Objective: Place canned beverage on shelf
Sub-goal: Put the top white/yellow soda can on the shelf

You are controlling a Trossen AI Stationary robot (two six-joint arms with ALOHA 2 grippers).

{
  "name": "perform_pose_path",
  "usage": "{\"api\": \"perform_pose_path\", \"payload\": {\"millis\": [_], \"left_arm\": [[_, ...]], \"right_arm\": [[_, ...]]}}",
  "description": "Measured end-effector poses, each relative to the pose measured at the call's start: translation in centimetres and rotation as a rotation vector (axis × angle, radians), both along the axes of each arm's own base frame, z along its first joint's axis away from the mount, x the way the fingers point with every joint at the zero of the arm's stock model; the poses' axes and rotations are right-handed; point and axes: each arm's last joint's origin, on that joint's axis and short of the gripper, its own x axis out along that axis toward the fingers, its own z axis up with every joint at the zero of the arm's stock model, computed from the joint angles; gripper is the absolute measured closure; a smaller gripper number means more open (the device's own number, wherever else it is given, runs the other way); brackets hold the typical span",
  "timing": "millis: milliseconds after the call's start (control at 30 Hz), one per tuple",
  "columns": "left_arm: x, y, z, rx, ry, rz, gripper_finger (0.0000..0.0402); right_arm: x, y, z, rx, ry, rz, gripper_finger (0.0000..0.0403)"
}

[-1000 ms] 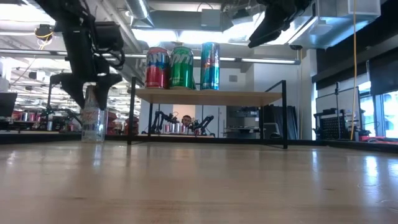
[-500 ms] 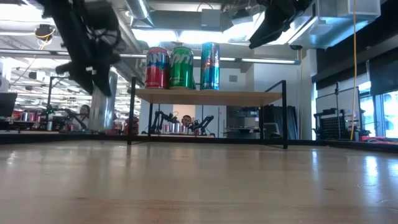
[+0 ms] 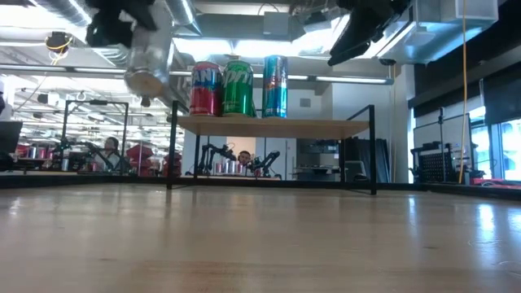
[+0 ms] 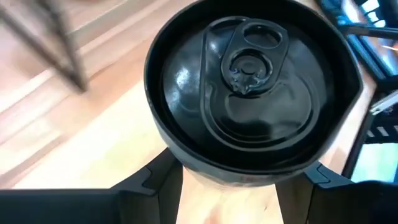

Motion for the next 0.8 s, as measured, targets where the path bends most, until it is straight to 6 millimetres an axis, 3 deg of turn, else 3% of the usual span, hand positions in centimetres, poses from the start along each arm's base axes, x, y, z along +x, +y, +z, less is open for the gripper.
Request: {"api": "perform_pose_path", "payload": {"millis": [133,300,600,800], "left_arm": [[2.7,-2.2,-0.3,0.064,-0.048,-0.055,0.0232],[6.9,-4.0,-2.3,0.217,-0.034,-0.103,0.0232],[14.1,-5.4,-7.7,0.374,-0.022,-0.123,0.0233],[16.9,-6.7,-11.7,0.335,-0.012,-0.079,0.0231]], "right_arm": [[0.2,0.7,-0.1,0.063,-0.006,0.023,0.0095],[0.7,3.0,-0.1,0.107,-0.01,0.079,0.0095],[2.1,6.1,-0.8,0.123,0.011,0.024,0.0095],[2.8,7.9,-1.5,0.13,0.033,-0.025,0.0095]]}}
